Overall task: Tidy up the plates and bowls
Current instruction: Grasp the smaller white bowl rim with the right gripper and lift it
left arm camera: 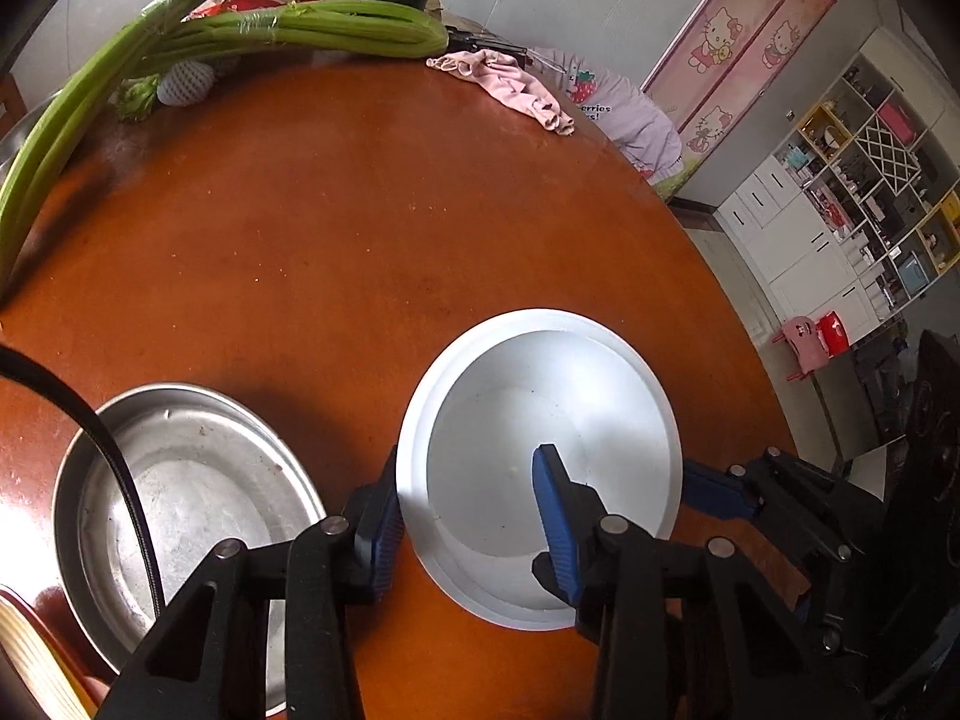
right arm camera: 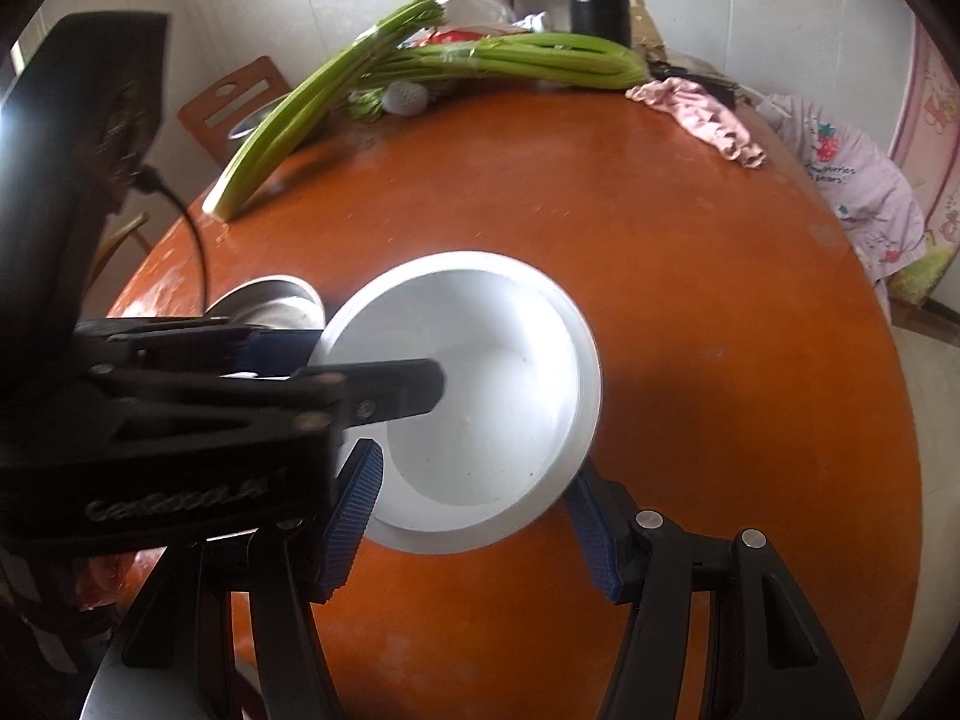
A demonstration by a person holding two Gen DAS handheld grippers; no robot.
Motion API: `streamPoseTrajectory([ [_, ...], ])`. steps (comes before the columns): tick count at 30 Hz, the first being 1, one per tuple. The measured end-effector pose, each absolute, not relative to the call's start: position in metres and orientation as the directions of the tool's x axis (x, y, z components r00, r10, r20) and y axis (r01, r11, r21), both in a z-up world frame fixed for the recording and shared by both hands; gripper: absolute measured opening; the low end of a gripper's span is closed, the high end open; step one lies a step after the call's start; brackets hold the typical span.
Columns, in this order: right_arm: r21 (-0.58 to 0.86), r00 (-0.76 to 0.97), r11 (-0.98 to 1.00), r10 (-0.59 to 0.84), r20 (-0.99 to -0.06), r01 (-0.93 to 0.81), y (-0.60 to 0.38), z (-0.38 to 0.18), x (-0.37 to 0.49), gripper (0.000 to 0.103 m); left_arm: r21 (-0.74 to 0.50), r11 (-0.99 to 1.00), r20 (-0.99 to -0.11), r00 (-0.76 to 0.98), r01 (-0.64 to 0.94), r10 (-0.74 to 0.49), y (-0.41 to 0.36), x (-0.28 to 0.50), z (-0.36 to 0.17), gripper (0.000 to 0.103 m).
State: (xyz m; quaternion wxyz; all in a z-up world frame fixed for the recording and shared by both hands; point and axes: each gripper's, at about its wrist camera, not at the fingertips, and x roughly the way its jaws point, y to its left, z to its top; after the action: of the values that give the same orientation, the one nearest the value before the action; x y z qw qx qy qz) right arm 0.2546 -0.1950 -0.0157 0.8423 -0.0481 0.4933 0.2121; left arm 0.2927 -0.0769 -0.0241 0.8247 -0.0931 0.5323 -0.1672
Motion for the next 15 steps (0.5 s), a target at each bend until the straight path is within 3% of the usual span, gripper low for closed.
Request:
streamPoseTrajectory([
  [15,0.147,0.441,0.906,0.328,-0.835,-0.396,-0.196,0.000,0.239,0.063,-0.328,0.927,-0.825,0.422,0.183,-0.376,-0.074,0.270,-0.002,0.037],
])
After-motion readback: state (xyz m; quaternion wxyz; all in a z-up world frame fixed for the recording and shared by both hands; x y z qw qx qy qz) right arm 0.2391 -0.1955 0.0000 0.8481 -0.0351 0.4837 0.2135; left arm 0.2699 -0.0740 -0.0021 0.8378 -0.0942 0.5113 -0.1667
